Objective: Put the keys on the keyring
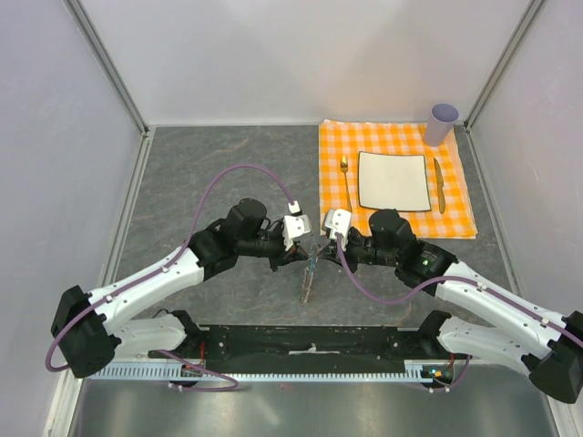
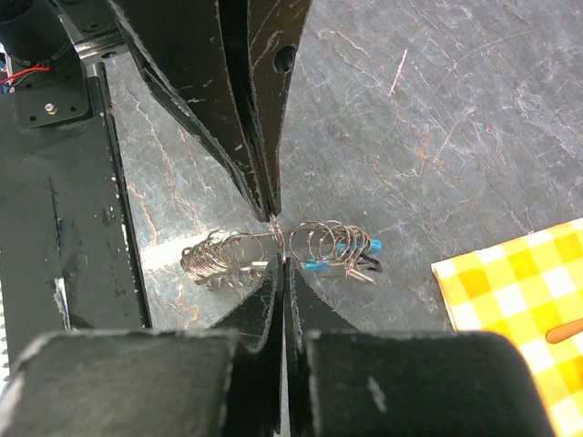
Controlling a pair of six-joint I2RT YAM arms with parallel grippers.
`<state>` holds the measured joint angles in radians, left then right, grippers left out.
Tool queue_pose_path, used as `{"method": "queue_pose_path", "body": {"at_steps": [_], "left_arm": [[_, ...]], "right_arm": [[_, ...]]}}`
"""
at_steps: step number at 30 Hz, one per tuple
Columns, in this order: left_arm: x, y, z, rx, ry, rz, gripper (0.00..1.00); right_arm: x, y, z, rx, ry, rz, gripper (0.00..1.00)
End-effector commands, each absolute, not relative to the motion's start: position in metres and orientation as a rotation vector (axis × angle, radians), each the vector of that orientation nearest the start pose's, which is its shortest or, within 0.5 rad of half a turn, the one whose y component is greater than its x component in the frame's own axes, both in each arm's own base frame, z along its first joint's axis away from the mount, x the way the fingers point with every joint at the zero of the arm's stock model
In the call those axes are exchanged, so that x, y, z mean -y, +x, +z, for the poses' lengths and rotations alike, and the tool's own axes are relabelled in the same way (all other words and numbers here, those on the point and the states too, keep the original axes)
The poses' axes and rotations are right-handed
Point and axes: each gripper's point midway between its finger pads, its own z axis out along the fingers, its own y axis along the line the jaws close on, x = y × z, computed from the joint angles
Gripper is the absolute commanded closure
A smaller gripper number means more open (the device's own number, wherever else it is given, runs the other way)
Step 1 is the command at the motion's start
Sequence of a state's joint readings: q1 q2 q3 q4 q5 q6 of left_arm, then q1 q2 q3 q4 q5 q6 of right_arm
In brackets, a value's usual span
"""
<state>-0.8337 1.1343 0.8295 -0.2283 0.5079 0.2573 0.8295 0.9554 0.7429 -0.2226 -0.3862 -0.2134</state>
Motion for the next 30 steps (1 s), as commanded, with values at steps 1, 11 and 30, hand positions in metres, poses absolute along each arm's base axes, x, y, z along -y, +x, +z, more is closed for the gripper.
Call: {"method": "queue_pose_path", "body": {"at_steps": [1,11,30], "left_arm": [[0.3111,0.1691,0.2122,-1.554,1.332,-0.926,0.98],[0.3133,0.1652,0.2165,-1.531,1.327,-0.958,0.98],[0.3099,0.1728,0.2111,-1.565,1.311,-0.907,0.98]], "right_arm": [[-0.2821,0.1737,0.2074,-1.59,-1.236,0.796,1.0],[-0.2834,0.1735,0.2062,-1.589,-1.24,0.802,1.0],[-0.2791,0.1729,0.2147,-1.565,-1.218,0.79,1.0]]}}
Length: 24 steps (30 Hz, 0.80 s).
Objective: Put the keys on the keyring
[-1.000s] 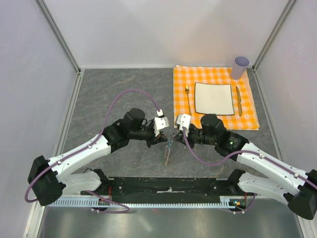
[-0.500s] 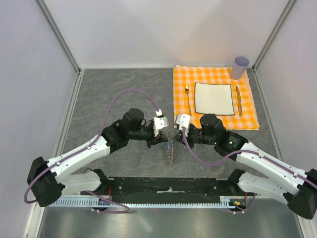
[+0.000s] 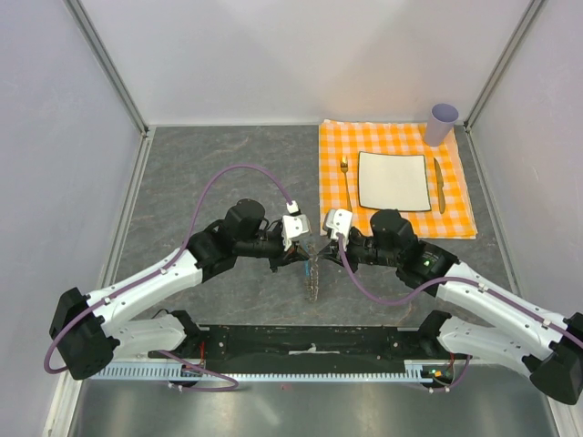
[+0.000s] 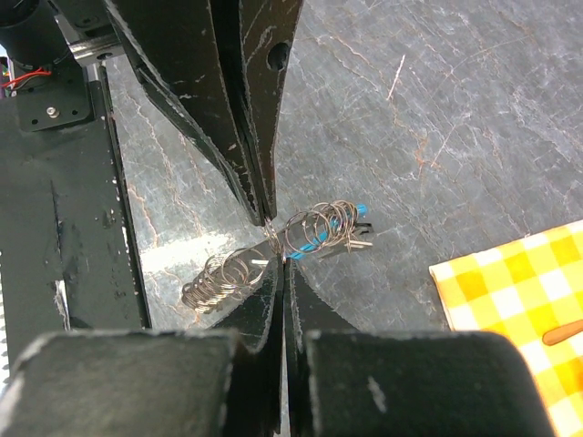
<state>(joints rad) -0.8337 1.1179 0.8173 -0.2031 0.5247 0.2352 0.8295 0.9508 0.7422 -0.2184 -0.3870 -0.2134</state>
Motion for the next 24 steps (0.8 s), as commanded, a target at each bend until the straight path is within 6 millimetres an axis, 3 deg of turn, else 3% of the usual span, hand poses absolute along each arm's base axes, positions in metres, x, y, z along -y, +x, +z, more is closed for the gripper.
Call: {"method": "queue_pose_path", "body": {"at_steps": [1,24], "left_arm": [[0.3097,0.1732,0.2111,-1.567,1.308,-0.907,0.98],[0.311,0.1728,0.213,-1.557,1.304,-0.914,0.98]], "right_arm": [[-0.2788,0.1727,0.2137,-1.568,-1.219,0.789,1.0],[-0.2829,0.17,0.2099,-1.57,-1.243,0.816,1.0]]}}
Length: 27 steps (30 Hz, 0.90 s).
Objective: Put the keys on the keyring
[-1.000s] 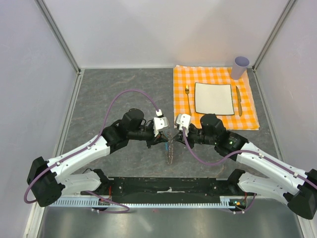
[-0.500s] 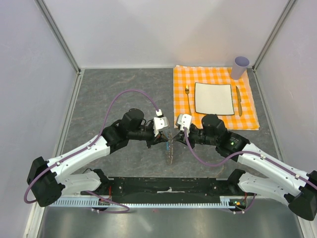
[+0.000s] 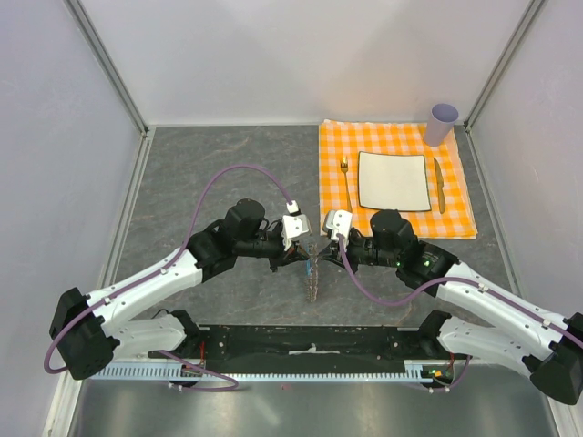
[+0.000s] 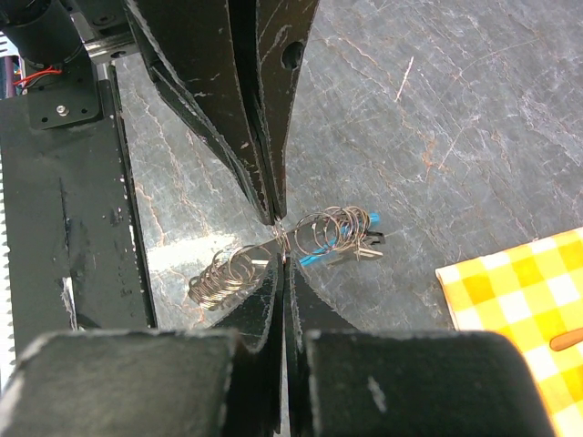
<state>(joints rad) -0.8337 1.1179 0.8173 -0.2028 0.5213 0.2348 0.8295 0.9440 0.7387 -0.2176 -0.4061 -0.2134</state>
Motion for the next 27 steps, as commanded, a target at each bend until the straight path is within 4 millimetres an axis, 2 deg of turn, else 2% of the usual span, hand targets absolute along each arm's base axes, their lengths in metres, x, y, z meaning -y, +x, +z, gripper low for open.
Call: {"method": "queue_pose_path", "body": {"at_steps": [1,27], "left_arm": [[0.3113,0.1722,0.2143,-1.551,1.306,-0.917,0.98],[0.311,0.1709,0.2112,-1.559,1.313,-0.922,0.98]], "right_arm": [[-0.283,0.1701,0.2094,-1.572,-1.244,0.816,1.0],[-0.2797,0.175,0.2132,-1.565,-1.208,0.785,1.0]]}}
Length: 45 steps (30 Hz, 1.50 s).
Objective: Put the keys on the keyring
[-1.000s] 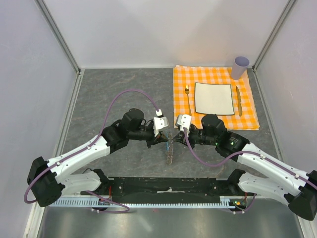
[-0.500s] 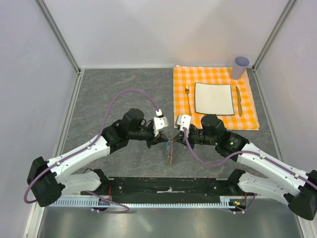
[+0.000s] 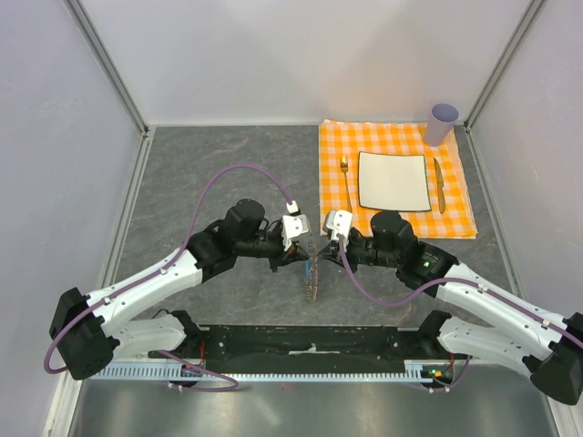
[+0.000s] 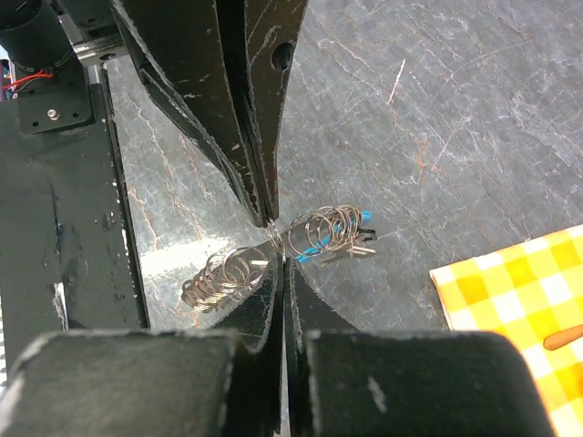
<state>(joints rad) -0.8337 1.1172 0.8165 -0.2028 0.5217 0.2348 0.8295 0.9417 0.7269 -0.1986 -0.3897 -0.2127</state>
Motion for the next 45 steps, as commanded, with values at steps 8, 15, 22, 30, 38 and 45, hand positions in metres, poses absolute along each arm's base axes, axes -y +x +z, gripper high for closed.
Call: {"method": "queue_pose_path", "body": {"at_steps": [8,15,22,30,38,45], "left_arm": [[0.3109,0.171,0.2121,-1.554,1.313,-0.923,0.98],[0.3117,0.1708,0.2134,-1.551,1.311,-0.926,0.98],[0.3118,0.1718,0.2147,-1.549,1.305,-0.922,0.98],[0.3121,0.1725,0.2159,-1.543,1.303,-0.922,0.98],[0.3122,0.1717,0.2157,-1.543,1.301,-0.928,0.98],[0.3101,0.1739,0.2128,-1.556,1.299,-0.904,0.98]], "right_arm": [[-0.2809,0.174,0.2111,-1.57,-1.215,0.795,1.0],[-0.2827,0.1713,0.2108,-1.564,-1.229,0.813,1.0],[-0.2844,0.1687,0.2105,-1.56,-1.241,0.83,1.0],[-0.2865,0.1667,0.2068,-1.567,-1.26,0.846,1.0],[-0.2873,0.1668,0.2056,-1.572,-1.264,0.849,1.0],[-0.2789,0.1741,0.2137,-1.564,-1.212,0.785,1.0]]}}
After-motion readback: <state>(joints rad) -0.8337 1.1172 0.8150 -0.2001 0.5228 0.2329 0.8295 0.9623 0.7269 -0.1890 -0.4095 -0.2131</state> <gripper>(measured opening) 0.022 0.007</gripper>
